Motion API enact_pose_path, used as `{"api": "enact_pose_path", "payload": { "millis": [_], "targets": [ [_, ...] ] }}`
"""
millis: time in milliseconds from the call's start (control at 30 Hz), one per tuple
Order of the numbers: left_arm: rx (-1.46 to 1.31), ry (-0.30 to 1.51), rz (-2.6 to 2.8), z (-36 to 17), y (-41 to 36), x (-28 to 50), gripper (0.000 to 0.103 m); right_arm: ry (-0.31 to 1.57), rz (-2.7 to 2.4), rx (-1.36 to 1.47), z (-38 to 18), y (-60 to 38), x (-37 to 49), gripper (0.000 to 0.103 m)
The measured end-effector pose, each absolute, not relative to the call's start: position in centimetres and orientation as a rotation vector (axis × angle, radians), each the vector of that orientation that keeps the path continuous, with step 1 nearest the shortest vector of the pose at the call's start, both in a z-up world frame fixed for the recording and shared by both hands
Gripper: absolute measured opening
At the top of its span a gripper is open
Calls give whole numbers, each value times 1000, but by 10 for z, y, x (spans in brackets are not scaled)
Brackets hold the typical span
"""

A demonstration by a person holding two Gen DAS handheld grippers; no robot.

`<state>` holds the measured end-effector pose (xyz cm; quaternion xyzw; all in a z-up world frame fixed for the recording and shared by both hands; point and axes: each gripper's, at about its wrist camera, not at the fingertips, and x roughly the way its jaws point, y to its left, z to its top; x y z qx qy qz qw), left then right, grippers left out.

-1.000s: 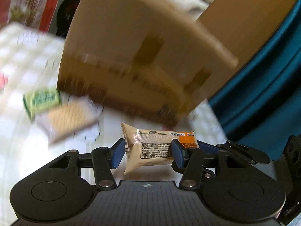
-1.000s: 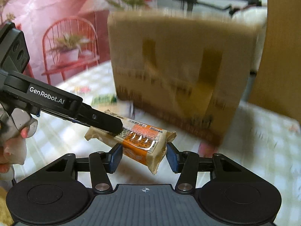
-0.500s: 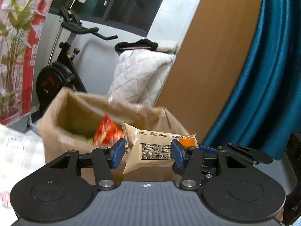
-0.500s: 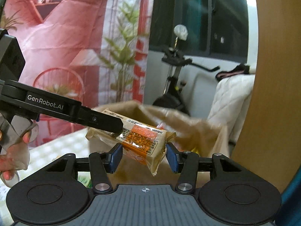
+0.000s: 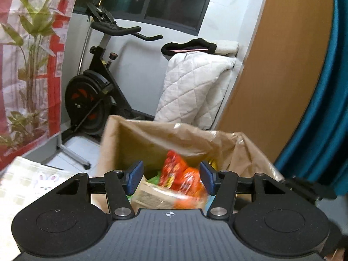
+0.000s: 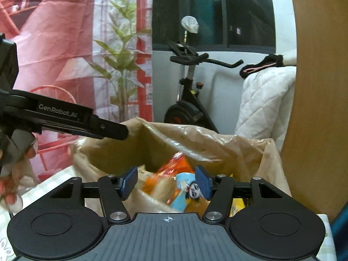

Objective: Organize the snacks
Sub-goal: 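Move both tools back down to the white cracker pack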

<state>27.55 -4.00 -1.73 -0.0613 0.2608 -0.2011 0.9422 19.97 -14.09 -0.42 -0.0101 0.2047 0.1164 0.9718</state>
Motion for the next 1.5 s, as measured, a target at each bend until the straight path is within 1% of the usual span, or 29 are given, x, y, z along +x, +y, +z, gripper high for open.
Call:
{"api": "enact_pose_path", "payload": {
  "millis": [267,500,733,933,1033,1133,1333,1500],
  "targets": [
    [-98,549,-382,-17,1,230,59,403,344,34,-2,-136,152,56],
    [-112,681,-350,-51,26,218,59,485,444,28,-30,-100,139,56],
    [-183,827,-338,-106,40,221,57,664,509,-44,-80,-60,154,56],
    [-266,930,-313,-153,44,233,57,825,528,-220,-127,-38,177,55],
    [-307,980,-304,-172,45,239,56,845,552,-272,-143,-31,185,56],
    [-342,1006,-296,-184,47,243,56,841,583,-277,-151,-31,194,66],
    [-386,1026,-284,-201,46,243,56,867,607,-327,-166,-28,206,66],
    [-349,1006,-291,-201,41,244,54,873,656,-347,-171,-26,212,66]
  ]
}}
